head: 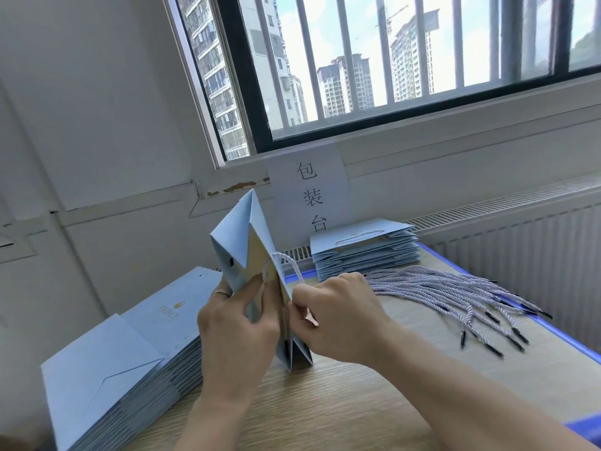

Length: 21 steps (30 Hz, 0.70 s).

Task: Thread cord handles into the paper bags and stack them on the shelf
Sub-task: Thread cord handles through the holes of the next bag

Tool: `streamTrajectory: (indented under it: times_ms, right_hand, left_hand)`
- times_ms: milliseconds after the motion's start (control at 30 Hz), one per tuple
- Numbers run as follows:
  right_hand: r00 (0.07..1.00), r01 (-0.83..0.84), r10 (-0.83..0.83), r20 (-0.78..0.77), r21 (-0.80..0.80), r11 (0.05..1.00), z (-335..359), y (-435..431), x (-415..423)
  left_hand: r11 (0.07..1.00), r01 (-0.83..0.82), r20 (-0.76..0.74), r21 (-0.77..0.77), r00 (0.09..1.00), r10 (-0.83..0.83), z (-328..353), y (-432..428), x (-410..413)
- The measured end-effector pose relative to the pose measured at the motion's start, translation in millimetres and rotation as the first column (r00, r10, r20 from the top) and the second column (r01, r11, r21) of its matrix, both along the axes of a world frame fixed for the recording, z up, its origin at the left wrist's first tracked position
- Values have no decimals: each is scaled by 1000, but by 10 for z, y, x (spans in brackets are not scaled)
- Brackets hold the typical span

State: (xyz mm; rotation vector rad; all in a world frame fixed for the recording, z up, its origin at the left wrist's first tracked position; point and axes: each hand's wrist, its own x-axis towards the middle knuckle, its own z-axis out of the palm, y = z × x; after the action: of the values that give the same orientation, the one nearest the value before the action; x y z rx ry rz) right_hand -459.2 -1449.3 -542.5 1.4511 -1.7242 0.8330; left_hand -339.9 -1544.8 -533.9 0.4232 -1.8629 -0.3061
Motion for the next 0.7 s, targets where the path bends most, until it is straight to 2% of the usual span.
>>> streamTrajectory:
  times_ms: [100,267,400,467,567,633,700]
  right_hand:
    - [1000,-16,16,12,9,1000,5,-2,4]
    - [999,-41,41,32,11,999,15,9,6]
    - [993,-105,104,50,24,994,7,32,-32]
    - [990,-125,114,83,138,983,17,72,-83]
    - [987,-113,50,151,445,888,21,129,-136]
    - [983,-123,27,184,539,833,7,132,-130]
    - [983,-140,45,180,559,817,-14,109,-102]
  left_hand:
    - [1000,7,4,-19,1000,-7,-18,-9,-26]
    - [999,19,207,45,978,-28,-80,-46,-44]
    - [997,4,191,81,981,-20,-87,-99,-31]
    - [996,-4,174,87,985,-12,-94,-129,-29]
    - [997,-3,172,77,985,-10,-99,-148,-28]
    - [998,-2,198,56,980,-9,-102,-154,-32]
    - [999,-1,235,46,972,-10,-105,-156,-34]
